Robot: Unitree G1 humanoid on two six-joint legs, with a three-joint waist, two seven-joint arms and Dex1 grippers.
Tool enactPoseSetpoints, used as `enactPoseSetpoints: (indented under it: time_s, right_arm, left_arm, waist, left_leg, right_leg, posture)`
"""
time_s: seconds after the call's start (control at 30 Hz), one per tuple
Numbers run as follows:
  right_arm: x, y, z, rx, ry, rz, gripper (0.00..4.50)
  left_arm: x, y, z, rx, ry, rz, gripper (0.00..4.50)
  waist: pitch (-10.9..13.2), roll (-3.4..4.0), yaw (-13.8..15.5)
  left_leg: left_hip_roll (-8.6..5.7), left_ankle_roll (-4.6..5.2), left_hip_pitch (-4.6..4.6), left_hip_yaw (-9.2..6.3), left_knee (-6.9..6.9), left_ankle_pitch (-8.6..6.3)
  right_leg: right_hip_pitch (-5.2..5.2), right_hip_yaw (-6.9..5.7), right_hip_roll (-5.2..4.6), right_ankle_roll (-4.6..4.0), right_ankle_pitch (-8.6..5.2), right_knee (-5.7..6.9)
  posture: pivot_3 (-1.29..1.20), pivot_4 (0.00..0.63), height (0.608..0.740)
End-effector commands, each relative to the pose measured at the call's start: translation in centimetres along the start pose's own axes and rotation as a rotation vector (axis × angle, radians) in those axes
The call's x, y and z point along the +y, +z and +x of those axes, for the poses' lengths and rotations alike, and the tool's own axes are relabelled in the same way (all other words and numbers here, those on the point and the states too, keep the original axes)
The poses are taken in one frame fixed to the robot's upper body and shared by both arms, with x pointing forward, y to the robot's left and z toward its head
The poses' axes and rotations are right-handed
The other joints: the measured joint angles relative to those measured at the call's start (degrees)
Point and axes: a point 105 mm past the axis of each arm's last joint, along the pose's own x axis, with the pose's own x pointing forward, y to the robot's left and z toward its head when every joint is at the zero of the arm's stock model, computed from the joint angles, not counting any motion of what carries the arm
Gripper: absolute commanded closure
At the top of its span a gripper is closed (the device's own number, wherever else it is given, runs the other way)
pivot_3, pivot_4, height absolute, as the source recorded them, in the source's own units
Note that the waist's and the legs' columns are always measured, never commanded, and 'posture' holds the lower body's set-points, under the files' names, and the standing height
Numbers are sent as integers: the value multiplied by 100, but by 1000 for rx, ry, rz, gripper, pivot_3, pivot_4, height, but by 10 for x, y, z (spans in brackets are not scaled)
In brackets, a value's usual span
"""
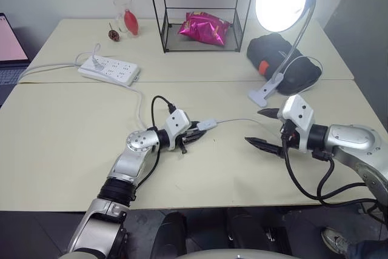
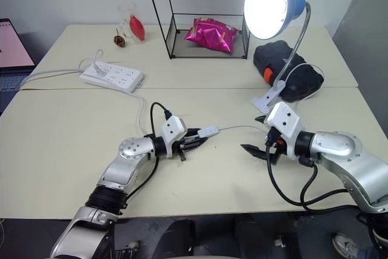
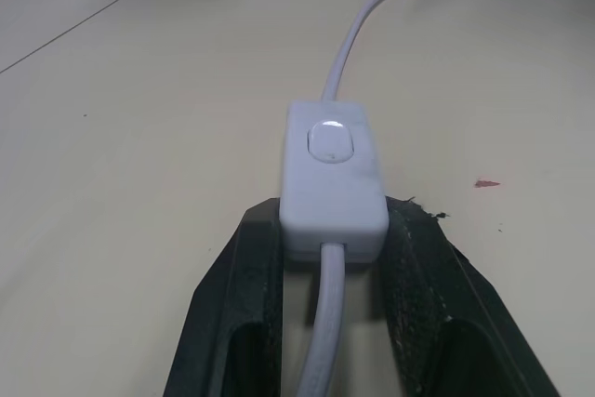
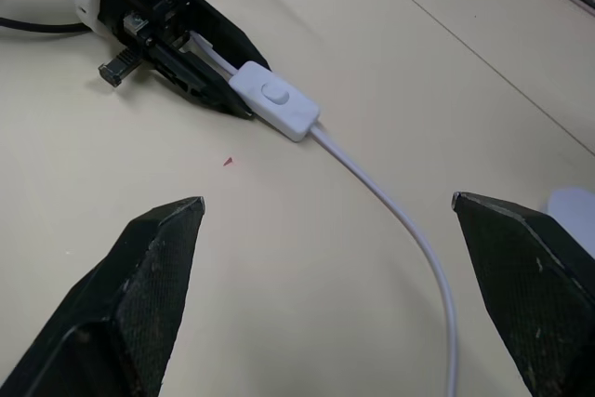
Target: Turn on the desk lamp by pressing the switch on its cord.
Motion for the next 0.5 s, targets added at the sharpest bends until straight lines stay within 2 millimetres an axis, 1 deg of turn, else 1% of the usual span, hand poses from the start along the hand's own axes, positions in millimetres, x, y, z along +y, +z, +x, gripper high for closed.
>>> enactPoseSetpoints:
  time_s: [0.03,0.07,0.1,0.13,0.17,0.3,0.33,0.37,0.43,0.47,0.5]
  right_arm:
    - [-1,11,1,-37,11,-55,0]
    - [-1,11,2,-38,14,-57,0]
    - [-2,11,2,-38,16,-59,0]
    - [-2,11,2,-39,18,-61,0]
    - [-2,11,3,-39,21,-63,0]
    - [-3,13,4,-41,31,-69,0]
    - [-3,13,4,-42,32,-70,0]
    - [-3,13,4,-42,36,-71,0]
    - [-3,13,5,-41,43,-73,0]
    - [-4,13,5,-41,46,-74,0]
    - [-5,13,5,-41,47,-75,0]
  left_arm:
    - [-4,-7,0,35,-12,15,2700]
    - [-4,-9,0,45,-10,17,2660]
    - [-4,-10,0,51,-9,18,2263]
    - [-4,-11,-1,57,-10,15,2065]
    - [-4,-12,-1,61,-10,15,1980]
    - [-4,-12,-1,61,-9,13,945]
    - [-4,-12,-1,59,-8,13,770]
    - [-2,-9,-3,50,1,19,500]
    - [2,0,-9,20,20,26,139]
    - [4,5,-13,4,35,32,19]
    - [7,12,-17,-14,50,33,19]
  waist:
    - [0,0,0]
    - [0,0,0]
    - [0,0,0]
    - [0,0,0]
    - [0,0,0]
    - [-1,0,1]
    - [-1,0,1]
    - [-1,0,1]
    - [-1,0,0]
    - [-1,0,-1]
    - [-1,0,-6]
  left_leg:
    - [0,0,0,0,0,0]
    - [0,0,0,0,0,0]
    - [0,0,1,0,0,0]
    - [0,0,1,0,1,0]
    - [-1,0,1,0,1,0]
    - [0,0,2,-1,0,0]
    - [0,0,2,0,0,0]
    - [0,0,2,0,0,0]
    - [-1,0,2,0,0,0]
    - [-1,0,2,0,0,0]
    - [0,0,2,0,0,0]
  right_leg:
    - [0,0,0,0,0,0]
    - [0,0,0,0,0,1]
    - [1,0,0,0,0,1]
    - [2,1,0,0,0,1]
    - [2,0,0,0,0,1]
    - [2,-1,0,0,0,1]
    - [2,-1,0,0,0,1]
    - [2,-1,0,0,0,1]
    - [3,0,-1,0,0,1]
    - [2,0,-2,0,0,1]
    - [2,0,-2,-1,0,1]
  posture:
    - [0,150,740]
    - [0,150,740]
    - [0,150,740]
    - [0,150,740]
    - [0,150,740]
    - [0,150,740]
    - [0,150,740]
    - [0,150,740]
    - [0,150,740]
    - [0,150,740]
    - [0,150,740]
